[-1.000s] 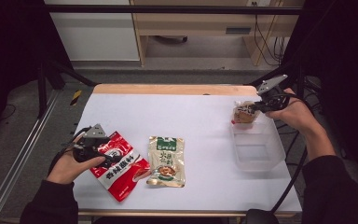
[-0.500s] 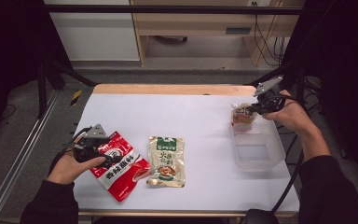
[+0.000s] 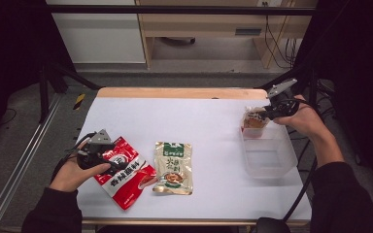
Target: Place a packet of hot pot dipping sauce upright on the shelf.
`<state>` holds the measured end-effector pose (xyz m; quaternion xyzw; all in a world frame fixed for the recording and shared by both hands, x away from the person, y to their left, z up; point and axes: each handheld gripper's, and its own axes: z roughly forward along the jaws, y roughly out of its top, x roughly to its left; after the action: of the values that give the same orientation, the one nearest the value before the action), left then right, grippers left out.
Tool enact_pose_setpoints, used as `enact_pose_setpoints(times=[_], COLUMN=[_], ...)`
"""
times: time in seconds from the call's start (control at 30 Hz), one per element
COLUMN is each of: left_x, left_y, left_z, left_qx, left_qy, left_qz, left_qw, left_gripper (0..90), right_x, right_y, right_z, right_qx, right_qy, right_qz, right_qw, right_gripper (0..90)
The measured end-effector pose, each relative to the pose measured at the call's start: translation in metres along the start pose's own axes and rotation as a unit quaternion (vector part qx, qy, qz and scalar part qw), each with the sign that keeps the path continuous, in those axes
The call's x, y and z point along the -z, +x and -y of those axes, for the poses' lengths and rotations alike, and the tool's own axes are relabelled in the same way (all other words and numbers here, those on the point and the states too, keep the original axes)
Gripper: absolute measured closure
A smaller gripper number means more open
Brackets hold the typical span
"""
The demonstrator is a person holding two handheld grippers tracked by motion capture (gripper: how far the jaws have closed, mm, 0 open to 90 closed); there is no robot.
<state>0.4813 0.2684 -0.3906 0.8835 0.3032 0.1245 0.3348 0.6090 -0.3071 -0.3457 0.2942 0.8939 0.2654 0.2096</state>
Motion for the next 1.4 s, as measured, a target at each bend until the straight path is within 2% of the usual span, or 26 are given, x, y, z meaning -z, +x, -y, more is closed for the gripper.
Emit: enact_pose_setpoints(times=[0.2, 0.33, 0.4, 0.47, 0.53, 0.6, 0.63, 0.73, 0.87, 0.93, 0.97, 1.0, 1.03, 1.2, 1.27, 1.4], left_x=[-0.001, -0.003, -0.005, -0.008, -0.01, -0.012, -0.013, -0.015, -0.018, -0.018, -0.018, -0.019, -0.019, -0.022, -0.024, -0.026], left_y=[-0.001, -0.003, -0.005, -0.007, -0.009, -0.011, -0.012, -0.016, -0.02, -0.022, -0.022, -0.023, -0.024, -0.026, -0.027, -0.03], left_z=[-0.001, -0.002, -0.003, -0.003, -0.004, -0.006, -0.007, -0.009, -0.012, -0.013, -0.014, -0.015, -0.015, -0.017, -0.017, -0.019], left_qx=[-0.003, -0.004, -0.008, -0.01, -0.013, -0.015, -0.016, -0.024, -0.027, -0.029, -0.029, -0.029, -0.03, -0.034, -0.033, -0.04], left_qy=[0.0, -0.004, -0.002, 0.0, 0.0, -0.002, -0.003, -0.001, -0.004, -0.007, -0.01, -0.012, -0.013, -0.013, -0.014, -0.01], left_qz=[-0.003, -0.003, -0.001, 0.0, 0.003, 0.001, 0.003, 0.004, 0.003, 0.003, 0.002, 0.004, 0.005, 0.003, 0.002, 0.0], left_qw=[1.0, 1.0, 1.0, 0.9999, 0.9999, 0.9999, 0.9999, 0.9997, 0.9996, 0.9996, 0.9995, 0.9995, 0.9995, 0.9993, 0.9994, 0.9992], left_gripper=[12.2, 12.1, 12.1, 12.1, 12.1, 12.1, 12.0, 11.8, 11.3, 11.1, 11.0, 11.0, 10.8, 10.4, 10.2, 10.2], right_x=[0.009, 0.024, 0.032, 0.041, 0.049, 0.055, 0.058, 0.062, 0.063, 0.064, 0.063, 0.063, 0.062, 0.045, 0.034, 0.011], right_y=[0.005, 0.016, 0.025, 0.034, 0.044, 0.053, 0.06, 0.077, 0.101, 0.115, 0.127, 0.127, 0.134, 0.167, 0.177, 0.196], right_z=[-0.001, -0.006, -0.01, -0.015, -0.019, -0.022, -0.023, -0.026, -0.031, -0.033, -0.036, -0.036, -0.037, -0.04, -0.04, -0.043], right_qx=[-0.017, -0.011, -0.013, -0.012, -0.02, -0.022, -0.025, -0.037, -0.044, -0.055, -0.056, -0.056, -0.053, -0.066, -0.068, -0.079], right_qy=[-0.019, -0.042, -0.052, -0.075, -0.087, -0.093, -0.103, -0.124, -0.133, -0.14, -0.142, -0.142, -0.143, -0.137, -0.128, -0.128], right_qz=[0.03, 0.054, 0.064, 0.07, 0.074, 0.08, 0.085, 0.082, 0.083, 0.082, 0.082, 0.082, 0.081, 0.07, 0.075, 0.052], right_qw=[0.9992, 0.9976, 0.9965, 0.9947, 0.9932, 0.9922, 0.9907, 0.9883, 0.9866, 0.9852, 0.9849, 0.9849, 0.9849, 0.9858, 0.9866, 0.9872], right_gripper=[37.1, 26.0, 21.6, 19.0, 14.8, 14.1, 13.6, 12.7, 11.7, 11.9, 13.2, 13.2, 13.6, 17.2, 18.1, 18.7])
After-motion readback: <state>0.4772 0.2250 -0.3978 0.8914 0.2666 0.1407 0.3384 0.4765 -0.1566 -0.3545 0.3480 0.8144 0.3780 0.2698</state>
